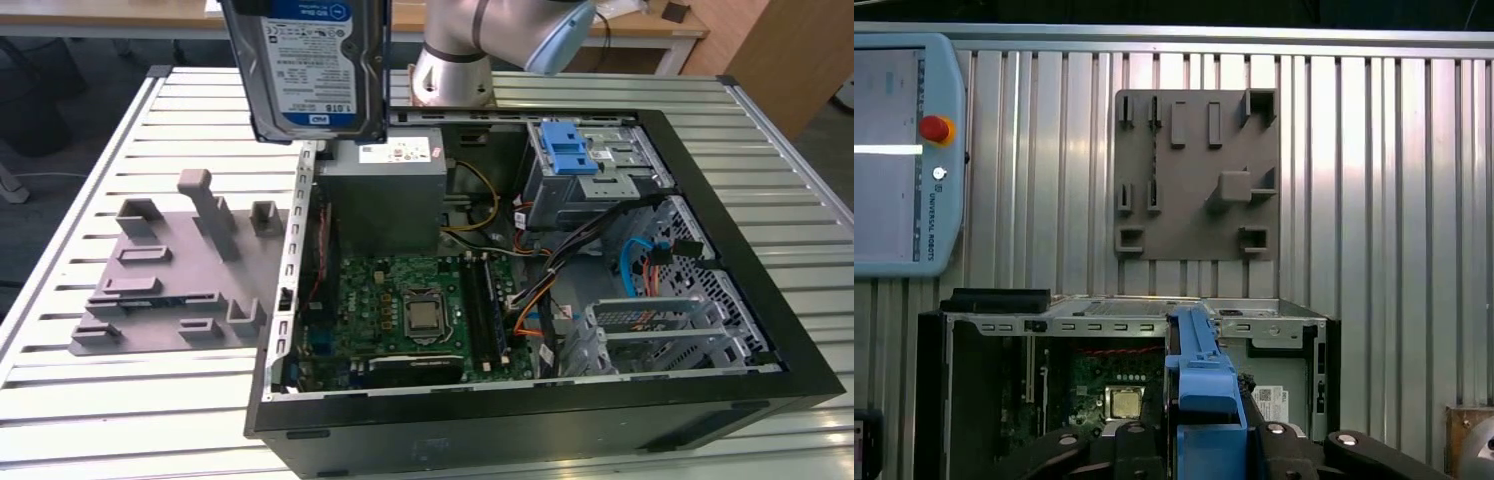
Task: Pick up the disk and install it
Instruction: 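Pick up the disk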
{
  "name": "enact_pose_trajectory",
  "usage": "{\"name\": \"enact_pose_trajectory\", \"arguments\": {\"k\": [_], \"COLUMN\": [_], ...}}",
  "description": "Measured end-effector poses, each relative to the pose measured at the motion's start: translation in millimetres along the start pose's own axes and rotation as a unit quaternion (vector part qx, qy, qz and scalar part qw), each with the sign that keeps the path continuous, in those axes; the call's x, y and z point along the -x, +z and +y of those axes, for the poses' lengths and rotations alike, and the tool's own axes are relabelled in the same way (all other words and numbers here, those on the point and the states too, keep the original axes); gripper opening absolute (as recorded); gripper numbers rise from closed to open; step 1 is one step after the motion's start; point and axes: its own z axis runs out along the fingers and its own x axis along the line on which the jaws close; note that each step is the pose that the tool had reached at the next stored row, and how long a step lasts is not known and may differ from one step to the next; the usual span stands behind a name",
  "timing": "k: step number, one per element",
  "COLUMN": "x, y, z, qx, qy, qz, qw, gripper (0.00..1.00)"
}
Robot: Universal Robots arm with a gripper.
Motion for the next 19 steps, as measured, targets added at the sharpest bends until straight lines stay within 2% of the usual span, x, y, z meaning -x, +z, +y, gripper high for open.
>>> {"name": "enact_pose_trajectory", "arguments": {"k": [5,6,7,8,19], "x": [-4.3,-5.6,-8.2,-8.5,-11.8], "y": [0.2,0.0,-0.2,-0.2,-0.1], "z": [-4.6,-8.2,-15.4,-17.2,-25.9], "qx": [0.0000,0.0000,0.0000,0.0000,0.0000], "qy": [0.000,0.000,0.000,0.000,0.000], "qz": [-0.0006,-0.0006,-0.0006,-0.0006,-0.0006], "qw": [1.0000,1.0000,1.0000,1.0000,1.0000], "gripper": [0.36,0.36,0.36,0.36,0.36]}}
